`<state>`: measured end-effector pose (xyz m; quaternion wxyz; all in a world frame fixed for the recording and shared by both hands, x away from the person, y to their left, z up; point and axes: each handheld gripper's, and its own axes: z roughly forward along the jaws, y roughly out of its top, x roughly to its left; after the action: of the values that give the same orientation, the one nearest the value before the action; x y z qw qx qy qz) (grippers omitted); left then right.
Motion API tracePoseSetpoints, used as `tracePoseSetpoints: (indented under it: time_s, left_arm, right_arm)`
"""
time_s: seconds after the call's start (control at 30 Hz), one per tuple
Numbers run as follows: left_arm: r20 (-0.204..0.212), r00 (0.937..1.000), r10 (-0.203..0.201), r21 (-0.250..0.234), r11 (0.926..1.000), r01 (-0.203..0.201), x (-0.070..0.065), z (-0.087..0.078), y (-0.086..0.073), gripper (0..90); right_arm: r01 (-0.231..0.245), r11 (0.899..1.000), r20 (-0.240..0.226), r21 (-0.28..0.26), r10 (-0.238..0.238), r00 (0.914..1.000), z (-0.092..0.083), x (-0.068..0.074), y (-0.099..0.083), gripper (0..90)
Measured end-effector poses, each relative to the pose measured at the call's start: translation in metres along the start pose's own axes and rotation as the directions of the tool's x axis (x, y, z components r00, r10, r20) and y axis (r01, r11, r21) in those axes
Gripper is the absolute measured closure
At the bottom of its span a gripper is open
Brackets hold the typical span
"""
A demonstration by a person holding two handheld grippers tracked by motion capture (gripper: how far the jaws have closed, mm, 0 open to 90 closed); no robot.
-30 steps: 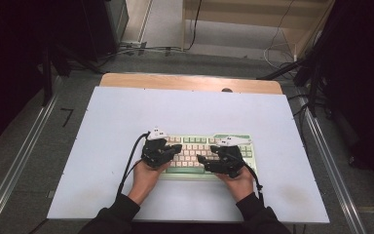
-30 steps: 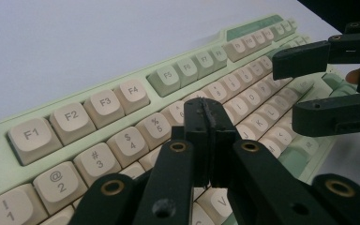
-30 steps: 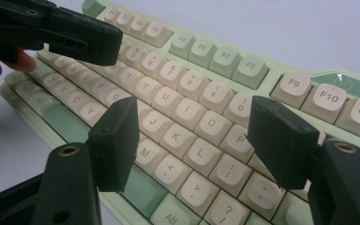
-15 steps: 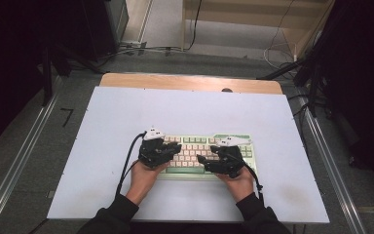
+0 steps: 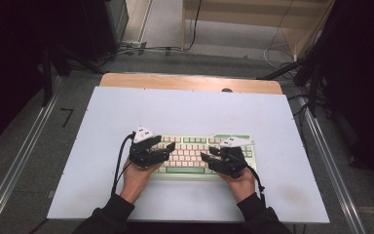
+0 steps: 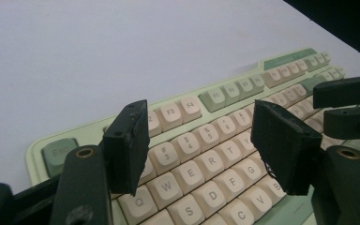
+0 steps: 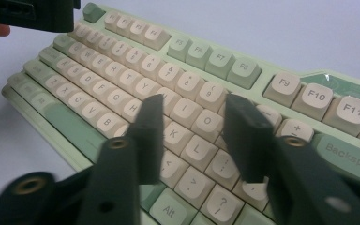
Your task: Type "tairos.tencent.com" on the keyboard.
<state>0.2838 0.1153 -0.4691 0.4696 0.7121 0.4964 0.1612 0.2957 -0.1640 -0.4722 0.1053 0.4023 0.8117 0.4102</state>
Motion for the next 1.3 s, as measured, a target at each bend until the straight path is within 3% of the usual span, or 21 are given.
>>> tracePoseSetpoints:
  time_s: [0.2,0.47,0.73,1.3]
  left_arm:
    - [-0.013,0.9999,-0.011,0.002,0.9999,0.011,0.005,-0.002,-0.003,37.0]
    - [-0.037,0.9992,-0.015,-0.001,0.9999,0.015,0.010,-0.004,-0.005,32.4]
    - [-0.045,0.9988,-0.020,-0.003,0.9998,0.020,0.013,-0.007,-0.005,32.4]
    - [-0.042,0.9989,-0.021,0.003,0.9998,0.021,0.013,-0.006,-0.006,32.5]
  right_arm:
    - [0.008,1.000,-0.015,-0.004,-0.008,0.9999,-0.005,0.000,-0.002,87.2]
    - [0.014,1.000,-0.026,0.017,-0.013,0.9996,-0.012,0.000,-0.006,87.3]
    - [0.022,0.997,-0.016,0.074,-0.021,0.9996,-0.004,0.001,-0.013,87.3]
    - [0.023,0.996,-0.011,0.088,-0.022,0.9997,-0.001,-0.001,-0.016,87.3]
